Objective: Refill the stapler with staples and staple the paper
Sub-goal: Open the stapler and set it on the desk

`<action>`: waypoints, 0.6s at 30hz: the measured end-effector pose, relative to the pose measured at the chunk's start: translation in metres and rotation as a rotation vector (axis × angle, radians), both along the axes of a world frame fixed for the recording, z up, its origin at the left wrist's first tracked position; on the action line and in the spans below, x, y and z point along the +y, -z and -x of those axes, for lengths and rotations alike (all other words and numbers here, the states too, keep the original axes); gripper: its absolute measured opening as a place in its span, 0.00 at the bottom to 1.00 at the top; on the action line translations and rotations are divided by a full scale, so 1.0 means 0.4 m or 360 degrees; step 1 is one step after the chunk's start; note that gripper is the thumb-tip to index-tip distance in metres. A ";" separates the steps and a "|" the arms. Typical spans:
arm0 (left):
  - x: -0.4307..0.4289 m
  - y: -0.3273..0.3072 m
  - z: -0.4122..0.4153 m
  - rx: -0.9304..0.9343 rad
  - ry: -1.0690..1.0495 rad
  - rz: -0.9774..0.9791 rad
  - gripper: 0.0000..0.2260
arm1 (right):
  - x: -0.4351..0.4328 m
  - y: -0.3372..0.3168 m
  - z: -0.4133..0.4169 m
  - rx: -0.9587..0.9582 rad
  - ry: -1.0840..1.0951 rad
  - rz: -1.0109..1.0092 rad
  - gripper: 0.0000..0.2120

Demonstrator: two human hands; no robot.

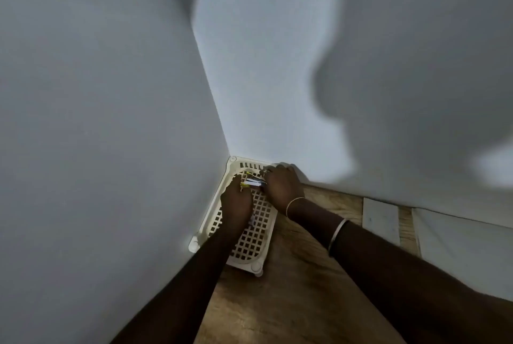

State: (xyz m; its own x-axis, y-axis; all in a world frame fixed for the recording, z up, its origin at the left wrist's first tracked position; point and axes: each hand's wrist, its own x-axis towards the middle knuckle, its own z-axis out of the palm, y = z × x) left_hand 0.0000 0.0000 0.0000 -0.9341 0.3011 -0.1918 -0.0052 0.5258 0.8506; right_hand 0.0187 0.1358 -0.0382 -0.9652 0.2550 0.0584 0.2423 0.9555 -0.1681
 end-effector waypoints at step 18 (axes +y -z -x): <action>-0.005 -0.004 0.014 -0.0168 -0.0271 -0.0387 0.19 | -0.021 -0.018 -0.060 0.0442 0.0168 0.0442 0.17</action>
